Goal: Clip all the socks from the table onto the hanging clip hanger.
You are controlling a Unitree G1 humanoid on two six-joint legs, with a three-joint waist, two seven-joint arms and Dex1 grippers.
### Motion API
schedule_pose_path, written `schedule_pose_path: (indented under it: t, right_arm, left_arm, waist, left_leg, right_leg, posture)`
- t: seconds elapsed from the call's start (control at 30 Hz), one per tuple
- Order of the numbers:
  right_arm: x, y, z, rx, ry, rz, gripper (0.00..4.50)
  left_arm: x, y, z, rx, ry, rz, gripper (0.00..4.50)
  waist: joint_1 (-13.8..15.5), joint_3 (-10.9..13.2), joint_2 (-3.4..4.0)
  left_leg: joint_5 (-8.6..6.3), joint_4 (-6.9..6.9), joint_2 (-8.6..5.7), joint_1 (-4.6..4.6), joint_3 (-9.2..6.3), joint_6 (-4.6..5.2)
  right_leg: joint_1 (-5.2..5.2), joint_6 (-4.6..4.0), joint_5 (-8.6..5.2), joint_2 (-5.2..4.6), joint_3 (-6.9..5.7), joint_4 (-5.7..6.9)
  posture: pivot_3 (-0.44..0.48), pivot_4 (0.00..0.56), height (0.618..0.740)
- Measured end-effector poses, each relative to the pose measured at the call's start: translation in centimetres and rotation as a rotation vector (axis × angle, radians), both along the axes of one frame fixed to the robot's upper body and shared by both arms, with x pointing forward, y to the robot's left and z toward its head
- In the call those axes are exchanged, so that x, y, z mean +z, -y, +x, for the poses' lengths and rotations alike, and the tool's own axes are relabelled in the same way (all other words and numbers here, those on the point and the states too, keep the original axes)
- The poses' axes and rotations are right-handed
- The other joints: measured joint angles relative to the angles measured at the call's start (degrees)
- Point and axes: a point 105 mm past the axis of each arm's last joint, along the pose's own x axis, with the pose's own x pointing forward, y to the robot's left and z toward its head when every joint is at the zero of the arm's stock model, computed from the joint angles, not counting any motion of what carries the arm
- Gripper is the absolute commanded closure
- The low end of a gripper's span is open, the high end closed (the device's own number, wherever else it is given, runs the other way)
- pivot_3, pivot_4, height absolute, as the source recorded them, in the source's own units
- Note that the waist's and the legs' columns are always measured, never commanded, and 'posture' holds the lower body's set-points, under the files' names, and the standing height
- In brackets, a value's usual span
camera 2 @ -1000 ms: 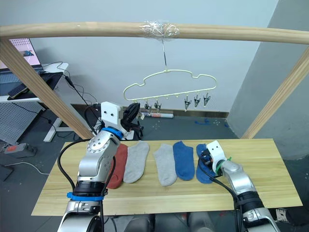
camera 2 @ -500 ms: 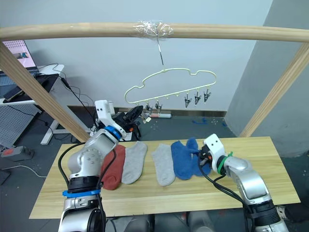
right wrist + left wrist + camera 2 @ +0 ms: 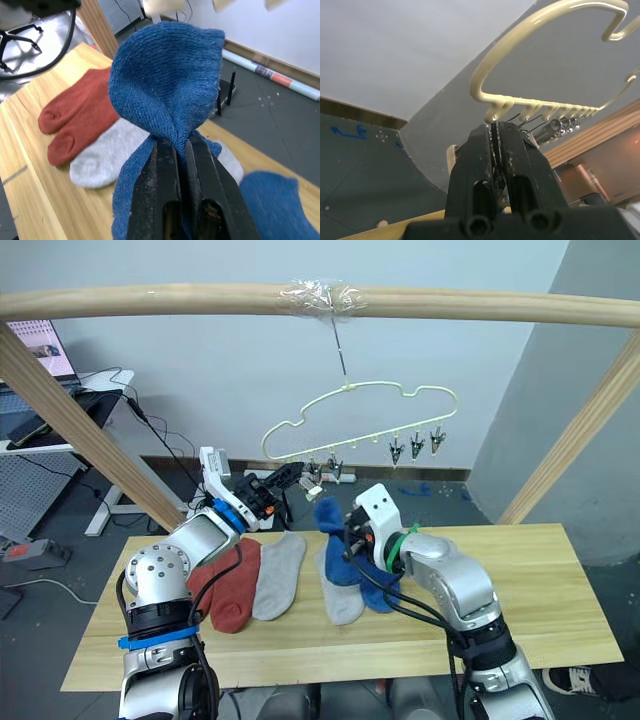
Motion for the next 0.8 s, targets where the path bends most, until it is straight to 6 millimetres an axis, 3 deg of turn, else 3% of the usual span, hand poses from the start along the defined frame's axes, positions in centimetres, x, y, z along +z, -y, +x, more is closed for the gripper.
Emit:
schedule_pose_path:
  t: [0.6,0.8]
  right_arm:
    - [1.1,-1.3,0.4,0.039,0.019,0.027,4.48]
    - [1.4,-1.6,0.4,0.047,0.027,0.032,4.5]
  left_arm:
    - [-0.4,0.1,-0.8,-0.001,0.018,0.027,4.5]
    - [-0.6,0.1,-0.8,0.003,0.032,0.045,2.61]
  waist:
    - [0.08,0.0,0.0]
    - [0.1,0.0,0.0]
  left_leg:
    - [0.0,0.0,0.0,0.0,0.01,0.0]
    - [0.0,0.0,0.0,-0.03,0.0,0.0]
  right_leg:
    - [-0.01,0.0,0.0,0.0,0.0,0.0]
    - [-0.02,-0.01,0.0,0.0,0.0,-0.02]
  posture:
    - [-0.064,0.159,0.74]
    - [-0.063,0.149,0.74]
